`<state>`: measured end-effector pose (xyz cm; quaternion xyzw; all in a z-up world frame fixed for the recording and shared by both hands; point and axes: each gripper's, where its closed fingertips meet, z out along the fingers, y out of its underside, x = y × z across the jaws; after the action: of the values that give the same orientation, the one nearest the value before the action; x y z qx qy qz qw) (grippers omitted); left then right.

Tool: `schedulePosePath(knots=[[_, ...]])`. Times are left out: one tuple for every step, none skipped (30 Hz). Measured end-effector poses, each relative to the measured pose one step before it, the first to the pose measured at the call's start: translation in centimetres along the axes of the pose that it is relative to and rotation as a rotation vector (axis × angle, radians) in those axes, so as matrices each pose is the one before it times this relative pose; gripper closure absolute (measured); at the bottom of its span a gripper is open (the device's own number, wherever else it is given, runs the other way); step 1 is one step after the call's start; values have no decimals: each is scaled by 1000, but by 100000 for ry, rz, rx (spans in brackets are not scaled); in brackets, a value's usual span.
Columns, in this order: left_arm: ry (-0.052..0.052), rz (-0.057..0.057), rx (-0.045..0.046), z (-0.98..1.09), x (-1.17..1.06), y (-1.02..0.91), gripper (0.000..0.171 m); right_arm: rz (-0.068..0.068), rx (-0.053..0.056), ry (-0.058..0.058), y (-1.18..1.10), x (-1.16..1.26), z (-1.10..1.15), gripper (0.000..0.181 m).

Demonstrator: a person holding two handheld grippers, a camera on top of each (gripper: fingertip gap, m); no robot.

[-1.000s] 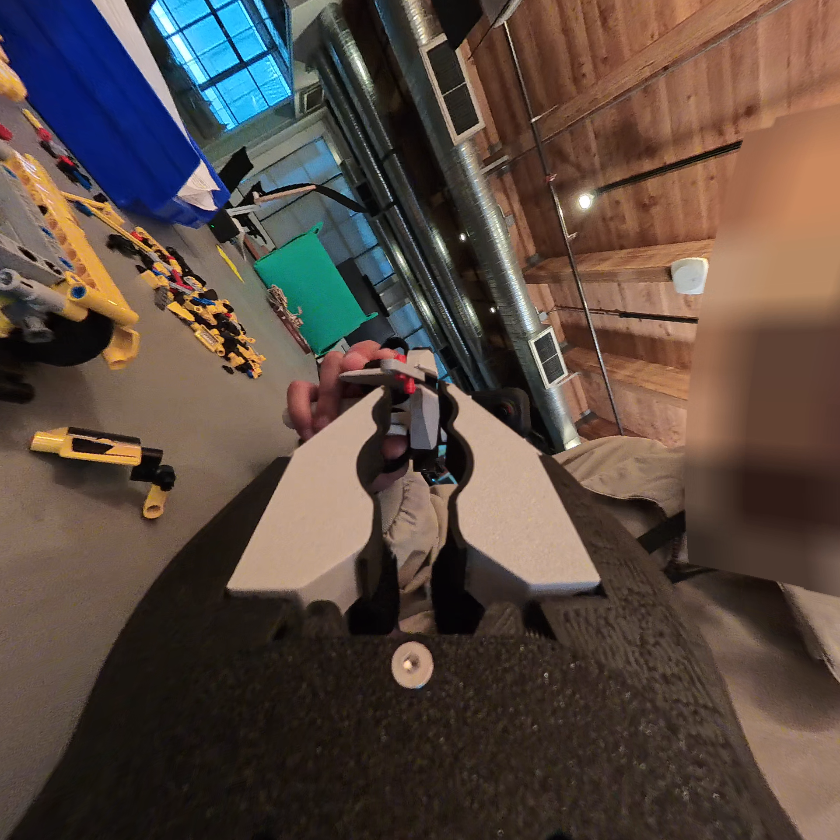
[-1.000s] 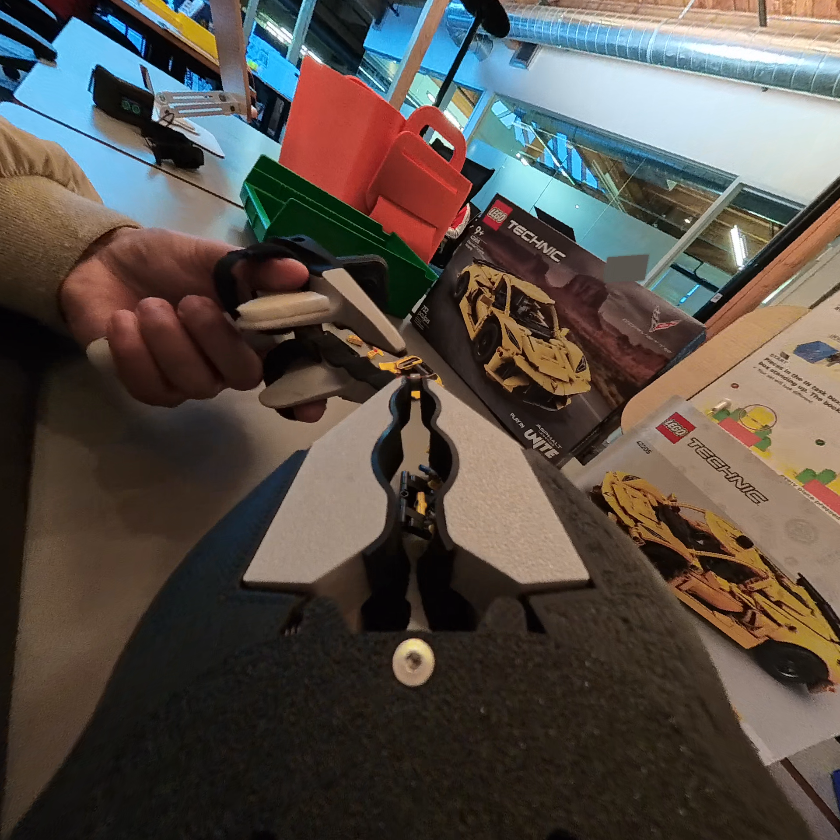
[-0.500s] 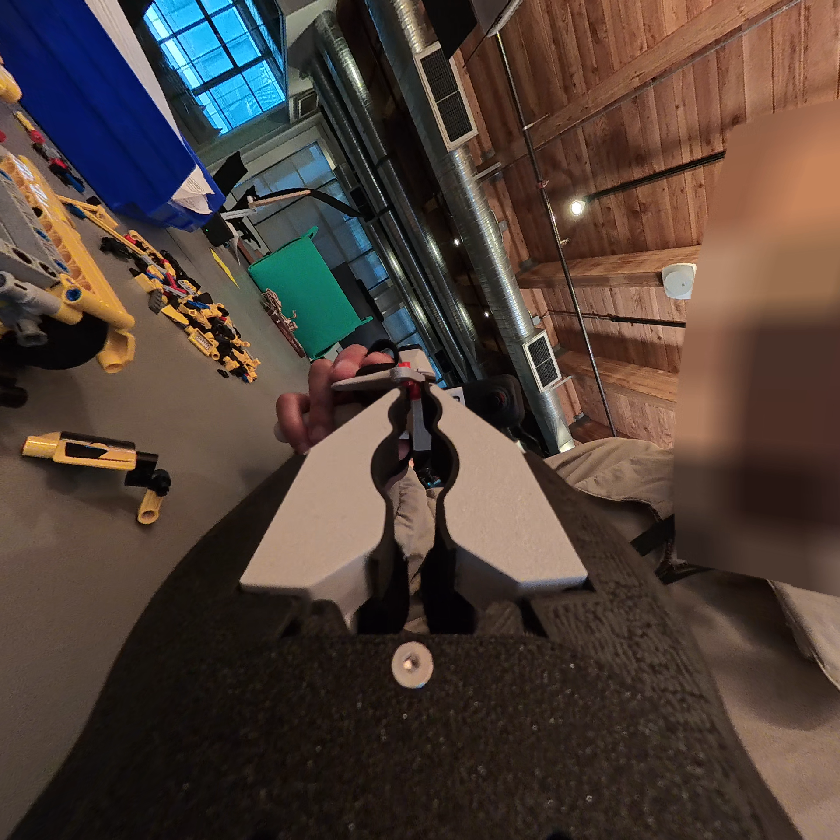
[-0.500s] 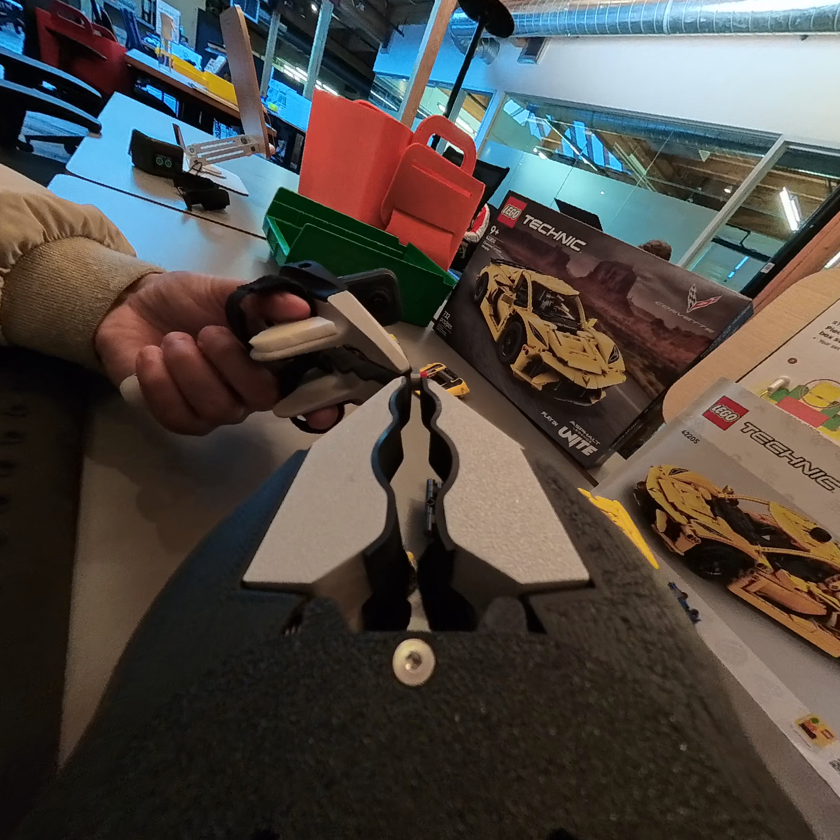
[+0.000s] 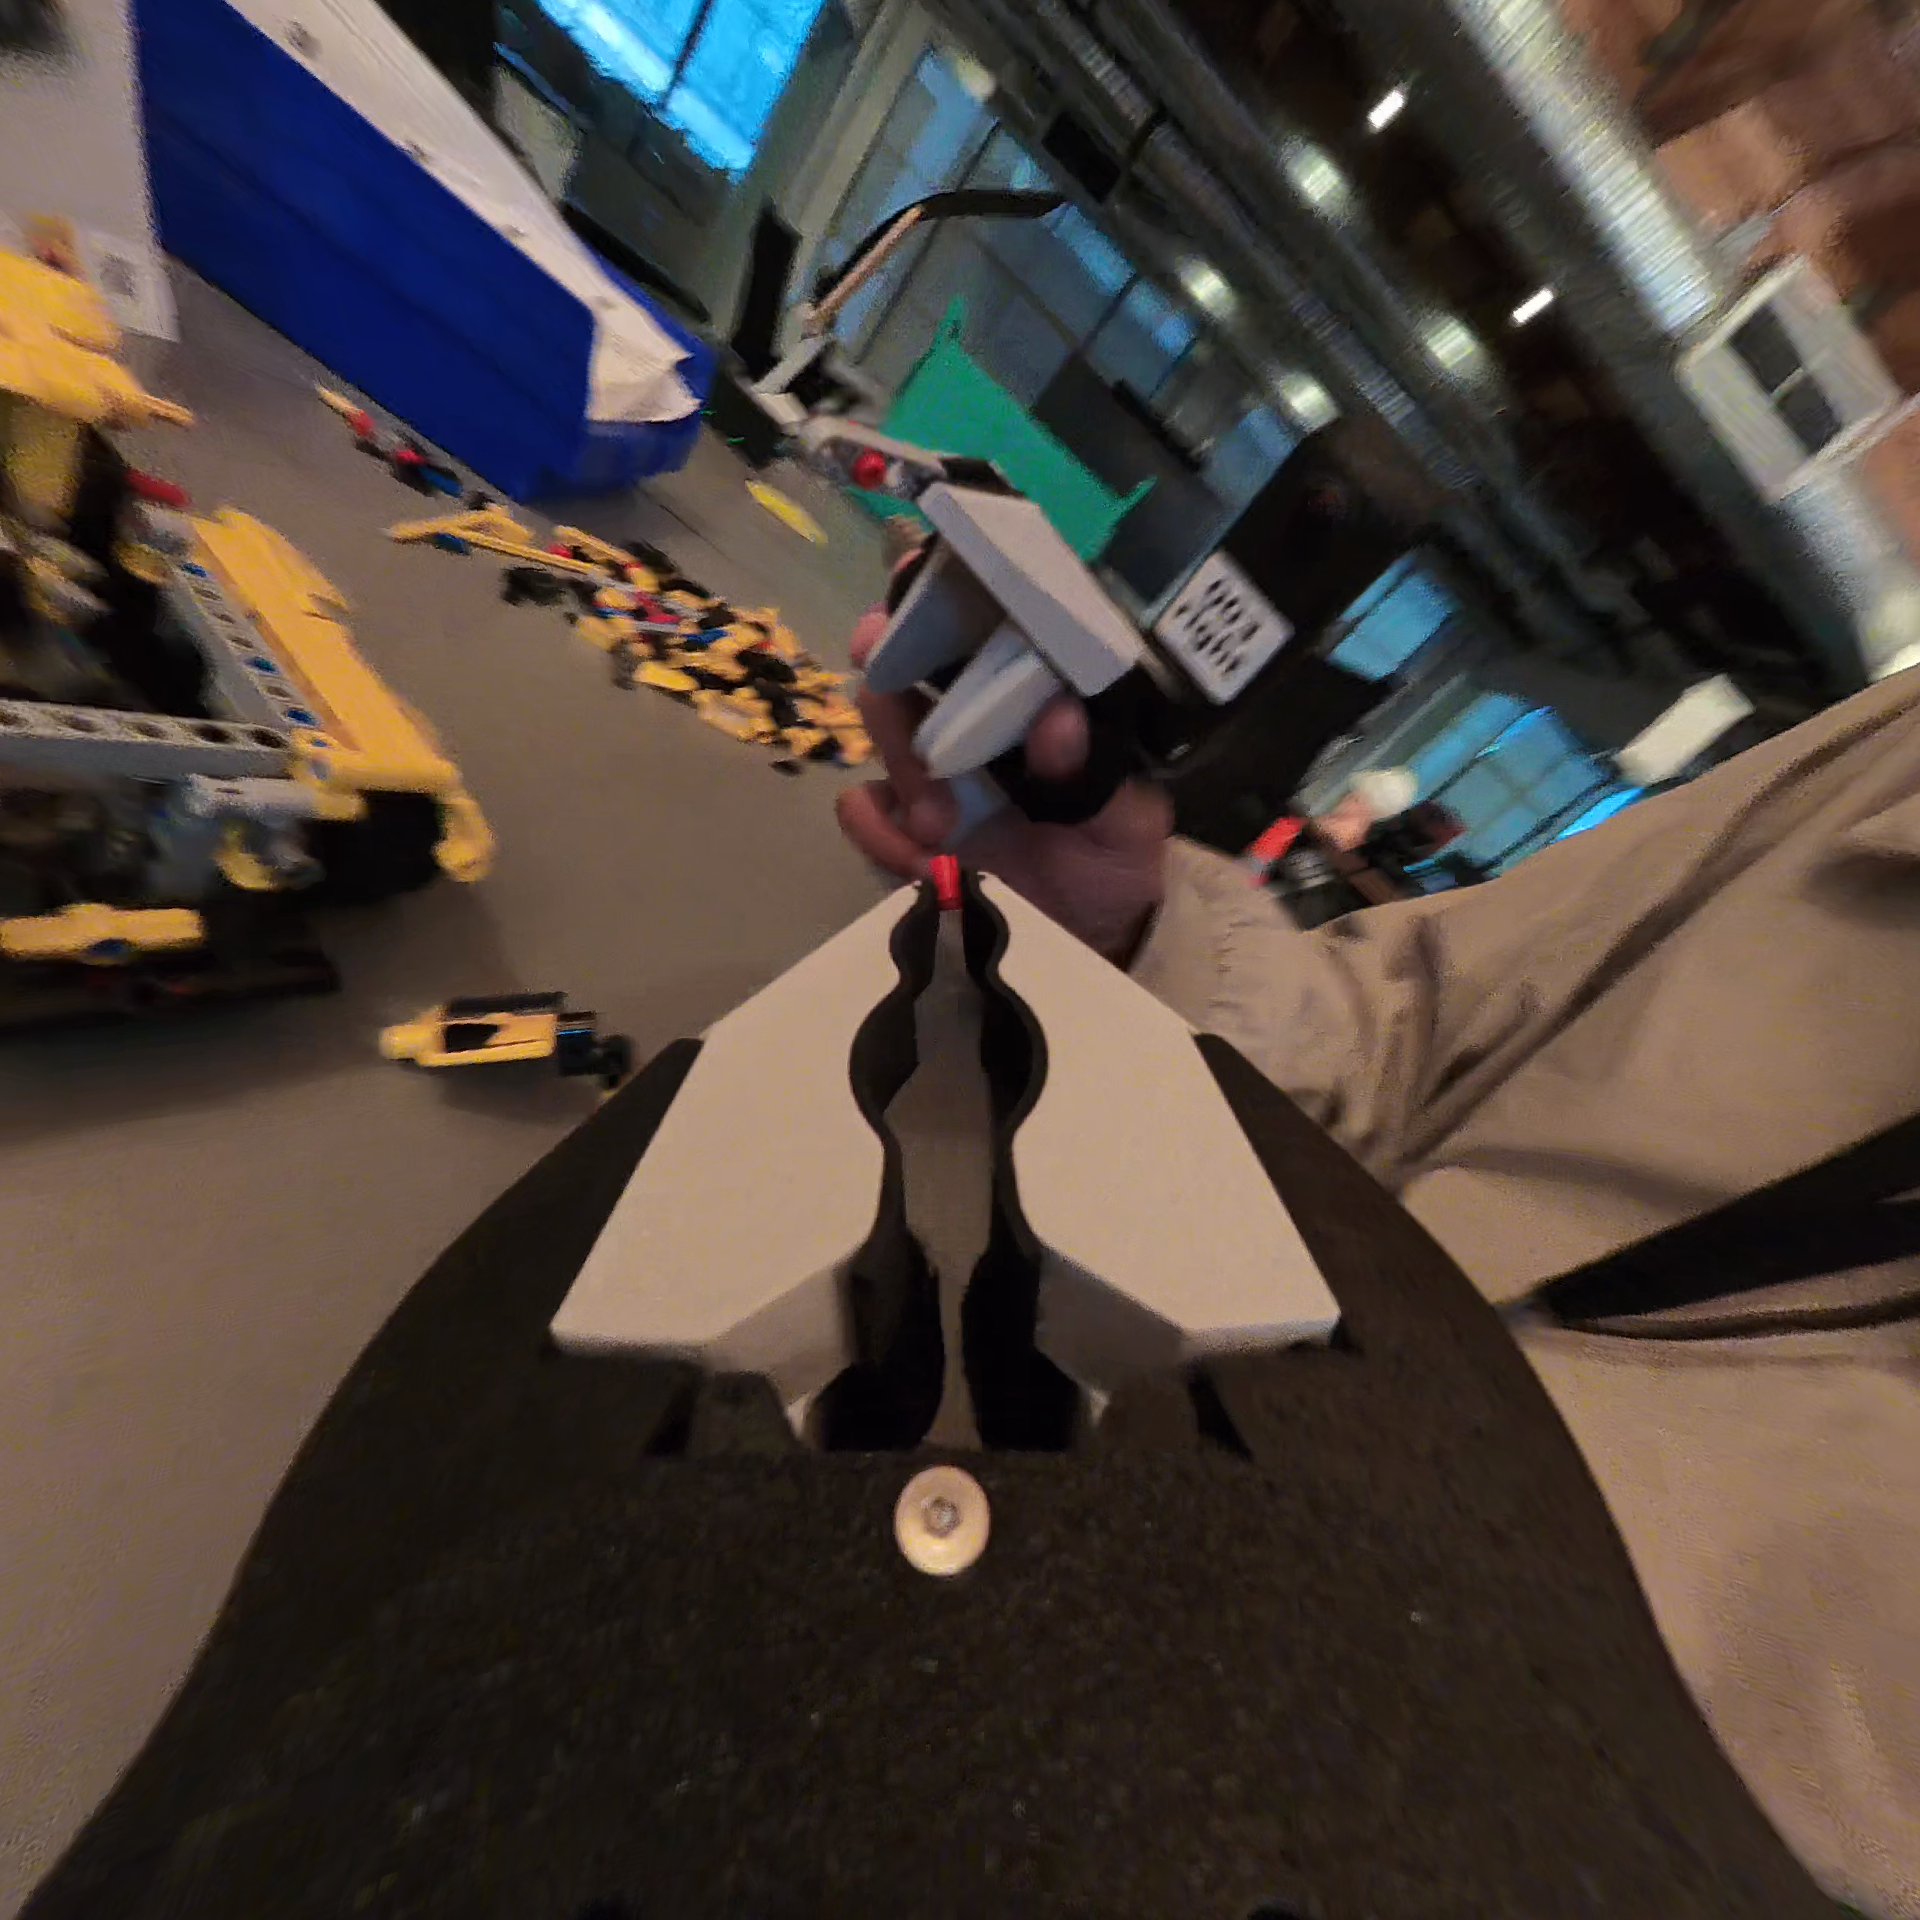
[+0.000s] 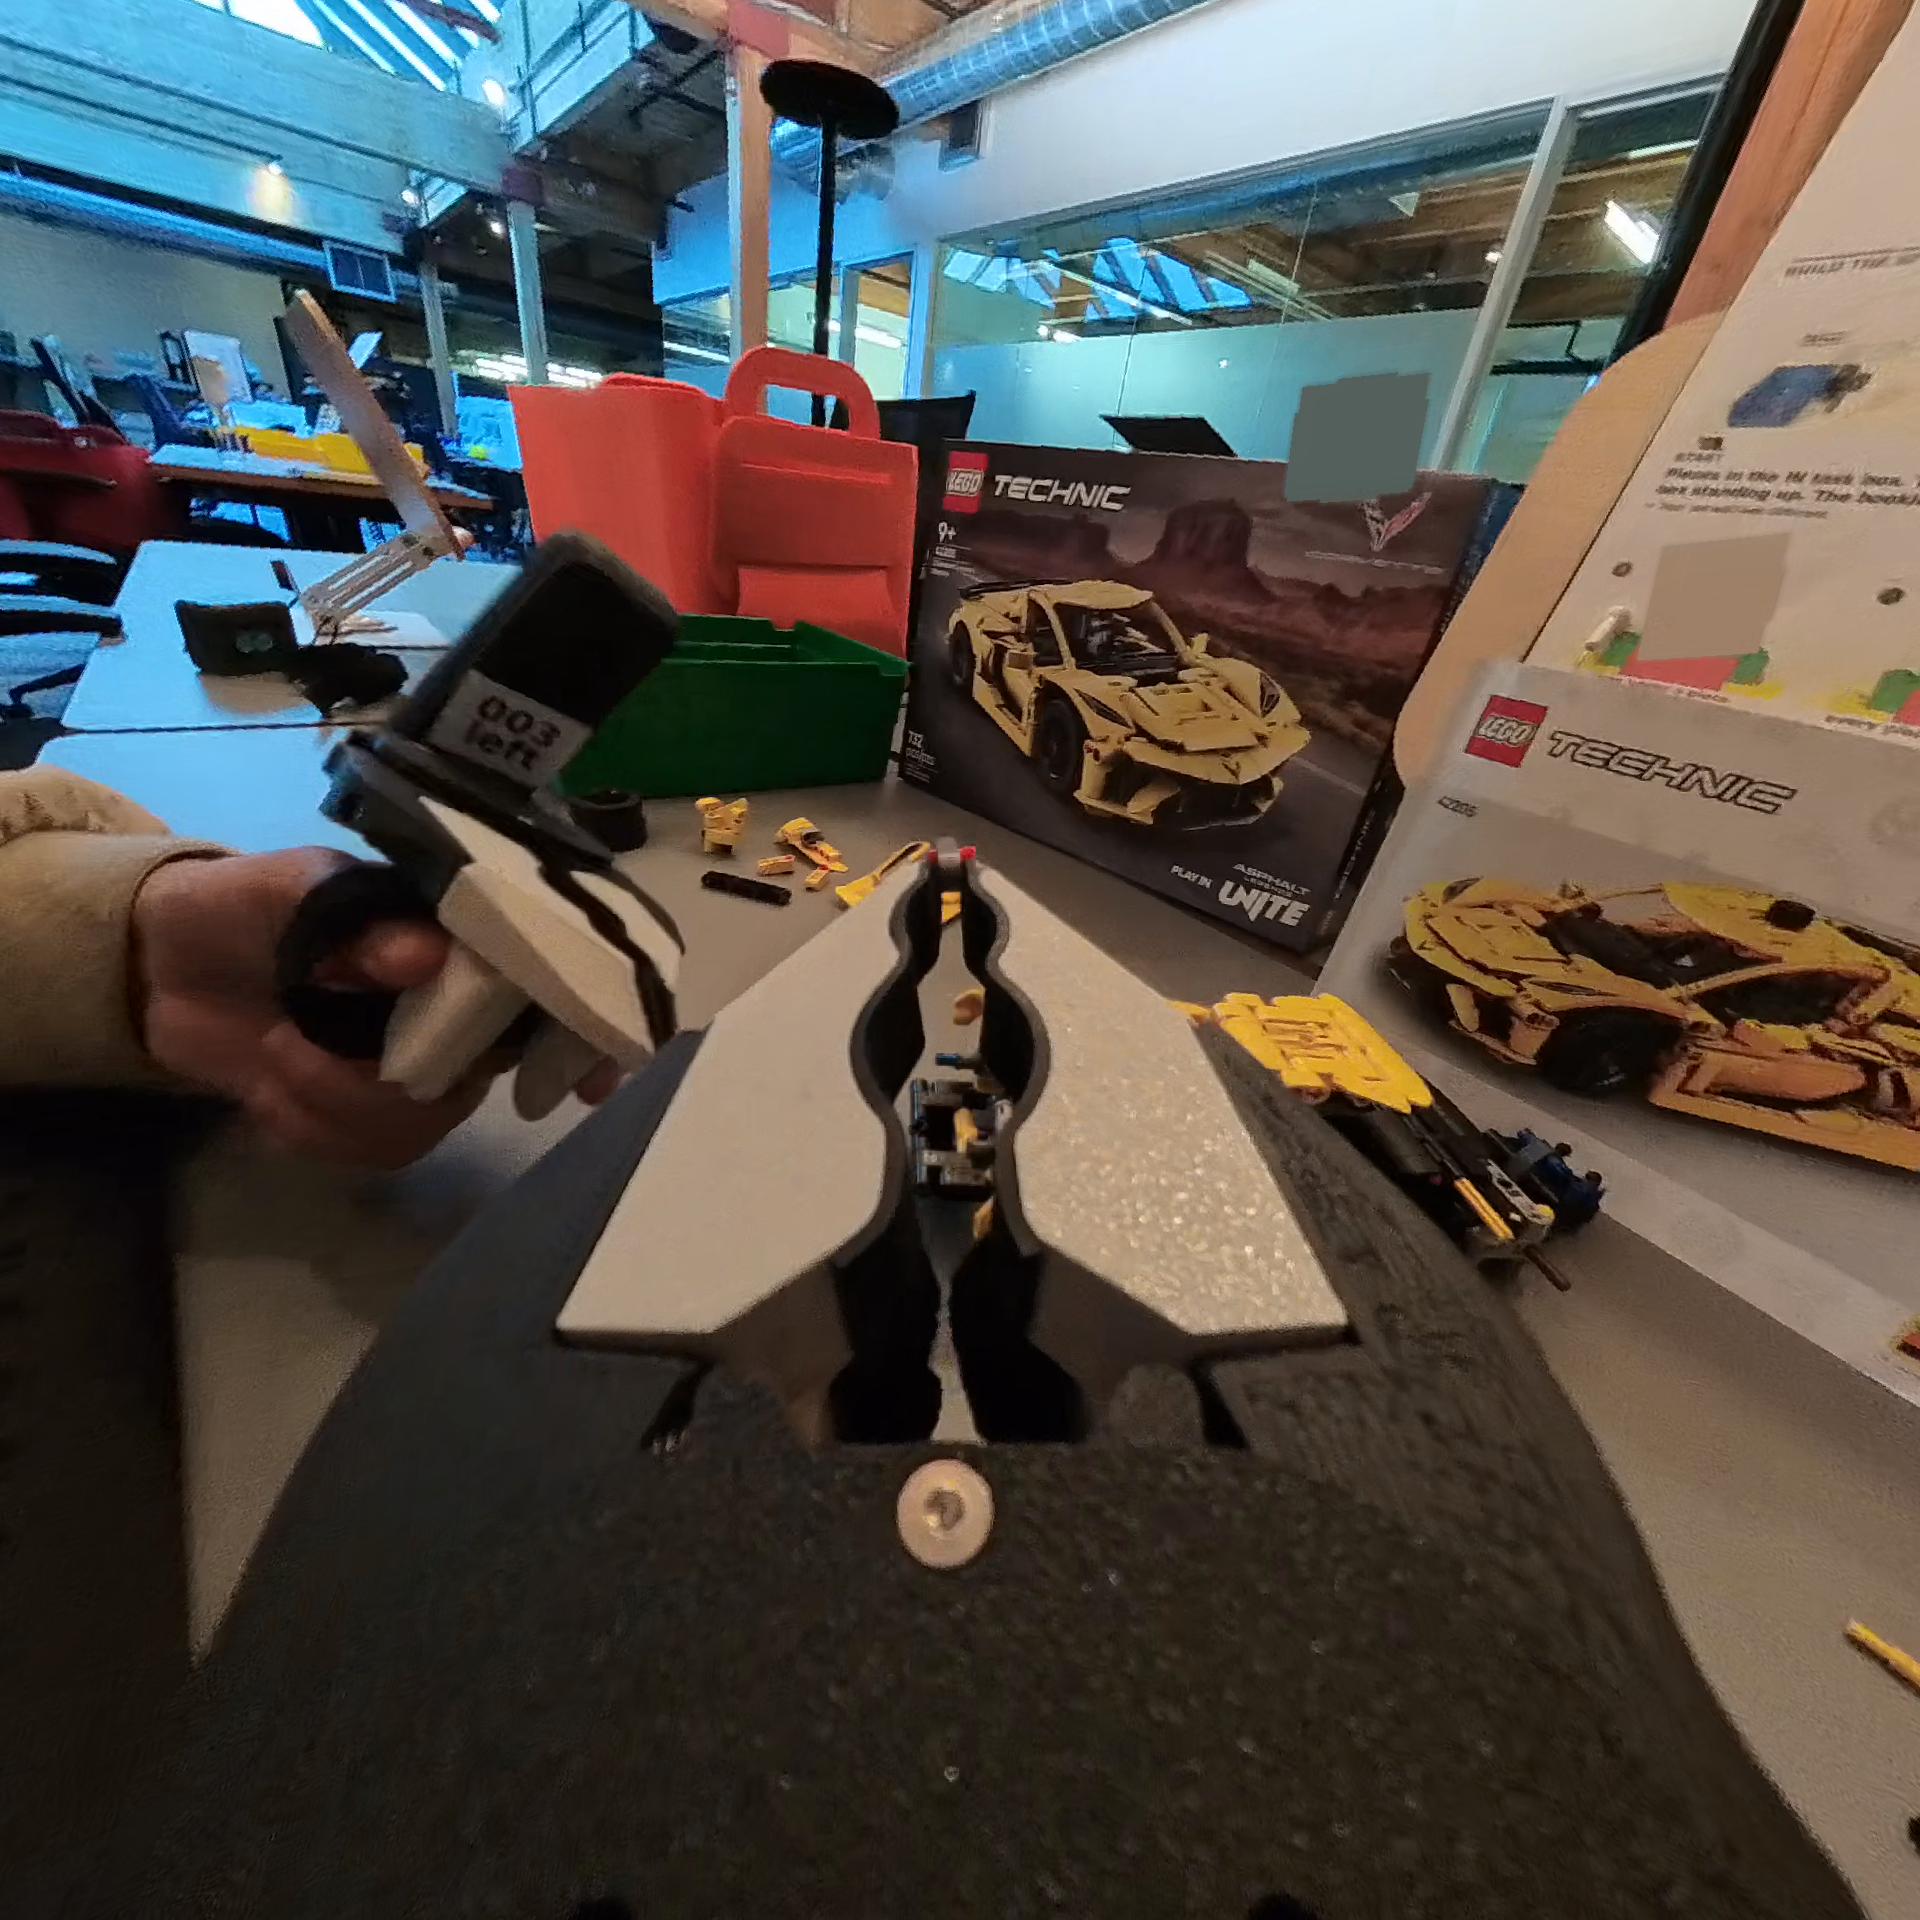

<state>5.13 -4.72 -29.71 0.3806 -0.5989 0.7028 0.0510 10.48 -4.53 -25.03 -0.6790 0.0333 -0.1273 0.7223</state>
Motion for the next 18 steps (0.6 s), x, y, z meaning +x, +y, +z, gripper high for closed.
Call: schedulePosePath(knots=[[-8347,8545,-3680,57,-859,535,168,-354,-1524,-165,174,155,-71,179],[-7213,9331,-4742,19,-687,636,168,-391,-1559,824,116,415,-199,179],[-5927,8374,-3514,13,-481,437,168,1689,-2094,1712,230,705,-357,179],[-5356,6491,-1036,5,-379,85,168,4081,-1305,1982,220,857,-496,180],[-3973,5079,-584,83,-204,14,168,4705,-1063,2062,197,894,-651,180],[-1854,4304,-1386,265,34,101,168,3269,-408,3242,65,981,-805,179],[-1663,3629,-2916,518,-14,239,168,814,-580,3821,77,978,-872,179],[-2735,2572,-5062,634,-263,355,168,-669,-1832,3925,290,939,-846,180],[-4165,1248,-5133,601,-553,177,168,-841,-2389,2676,500,698,-713,180],[-2888,387,-5005,608,-497,85,168,66,-1437,1233,512,384,-562,180],[-1214,-102,-6687,723,-338,311,168,1564,-220,1145,445,252,-394,180],[-658,527,-7917,757,-247,446,168,2871,251,91,351,35,-152,180],[-417,1765,-4273,682,-23,29,168,2730,118,-1614,160,-266,42,180],[1638,2220,-1057,656,529,-238,168,1253,409,-1689,-77,-314,141,180],[2320,1164,-3610,806,752,165,168,-713,41,-338,-61,-144,144,180],[948,1143,-6997,920,531,629,168,-2263,-823,266,72,-58,133,179],[-2051,1809,-4914,787,127,418,167,-2551,-1282,256,140,-64,87,180],[-1983,2091,-2097,586,158,146,167,-1849,-1167,317,149,-53,32,179]])
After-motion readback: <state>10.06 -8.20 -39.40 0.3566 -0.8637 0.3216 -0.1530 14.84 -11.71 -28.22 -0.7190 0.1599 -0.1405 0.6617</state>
